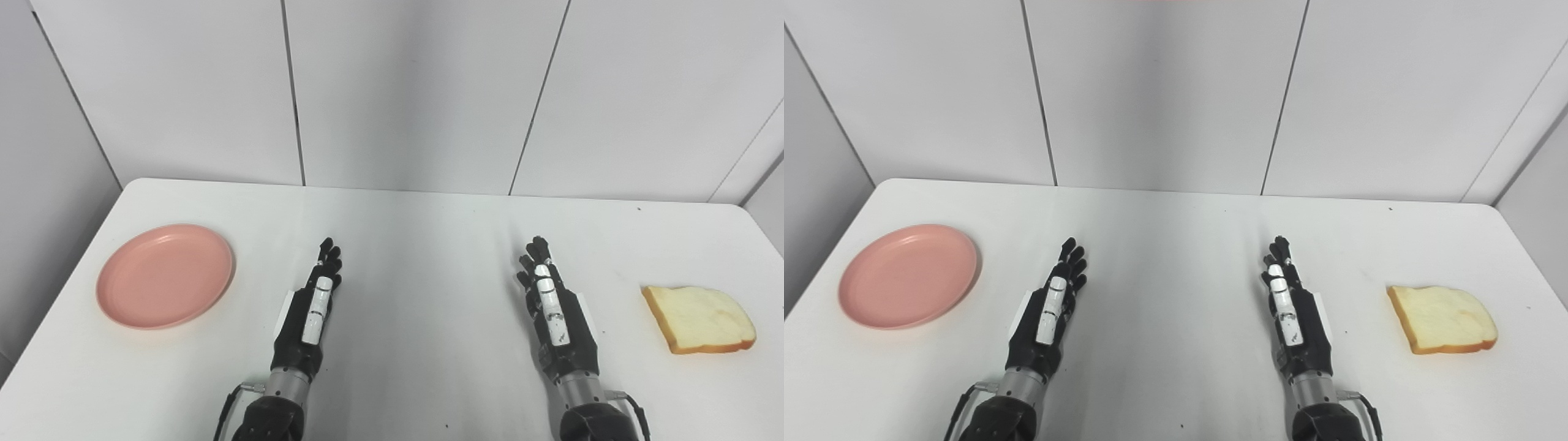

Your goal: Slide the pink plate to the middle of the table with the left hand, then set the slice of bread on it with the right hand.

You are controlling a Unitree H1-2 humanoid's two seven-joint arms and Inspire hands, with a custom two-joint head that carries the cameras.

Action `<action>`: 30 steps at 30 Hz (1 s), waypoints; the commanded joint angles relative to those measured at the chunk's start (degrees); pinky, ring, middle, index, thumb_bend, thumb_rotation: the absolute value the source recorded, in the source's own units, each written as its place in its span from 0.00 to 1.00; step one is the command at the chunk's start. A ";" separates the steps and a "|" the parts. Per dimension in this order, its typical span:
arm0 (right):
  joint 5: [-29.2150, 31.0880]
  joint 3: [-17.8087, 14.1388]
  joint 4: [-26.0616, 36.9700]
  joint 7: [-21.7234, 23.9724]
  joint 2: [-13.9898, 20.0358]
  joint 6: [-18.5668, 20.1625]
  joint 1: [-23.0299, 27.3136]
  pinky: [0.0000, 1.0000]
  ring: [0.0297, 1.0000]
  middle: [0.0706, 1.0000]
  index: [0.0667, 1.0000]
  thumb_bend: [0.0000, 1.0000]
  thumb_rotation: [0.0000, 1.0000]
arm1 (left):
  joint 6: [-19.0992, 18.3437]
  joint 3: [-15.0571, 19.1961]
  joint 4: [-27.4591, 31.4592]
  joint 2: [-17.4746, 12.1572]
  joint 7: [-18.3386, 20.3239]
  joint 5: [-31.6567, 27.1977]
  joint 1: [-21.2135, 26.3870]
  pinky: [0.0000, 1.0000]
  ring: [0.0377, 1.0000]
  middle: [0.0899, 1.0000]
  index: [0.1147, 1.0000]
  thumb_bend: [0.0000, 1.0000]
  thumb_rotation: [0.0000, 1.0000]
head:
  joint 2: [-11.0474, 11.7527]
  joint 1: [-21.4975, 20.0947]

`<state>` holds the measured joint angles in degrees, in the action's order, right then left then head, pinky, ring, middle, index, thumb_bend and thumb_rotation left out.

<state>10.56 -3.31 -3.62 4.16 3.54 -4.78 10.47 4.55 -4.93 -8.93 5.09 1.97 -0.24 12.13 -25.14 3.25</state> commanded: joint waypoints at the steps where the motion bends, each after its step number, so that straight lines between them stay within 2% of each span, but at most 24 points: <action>1: 0.22 -0.26 1.77 0.09 -0.19 -0.29 1.30 1.00 1.00 1.00 0.99 0.58 0.86 | 1.84 -0.37 1.11 0.22 0.29 0.23 0.89 1.00 1.00 1.00 1.00 0.61 1.00 | -0.03 0.07; 30: 0.64 -0.27 2.44 0.03 -0.18 0.18 1.09 1.00 0.99 0.99 0.98 0.59 0.84 | 1.08 -0.59 2.29 -0.03 0.39 0.05 0.44 1.00 1.00 1.00 1.00 0.63 1.00 | -0.36 0.07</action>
<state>10.96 -3.30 -3.34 4.09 3.51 -4.51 10.46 4.46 -5.26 -8.64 4.87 2.01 -0.23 12.12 -25.49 3.25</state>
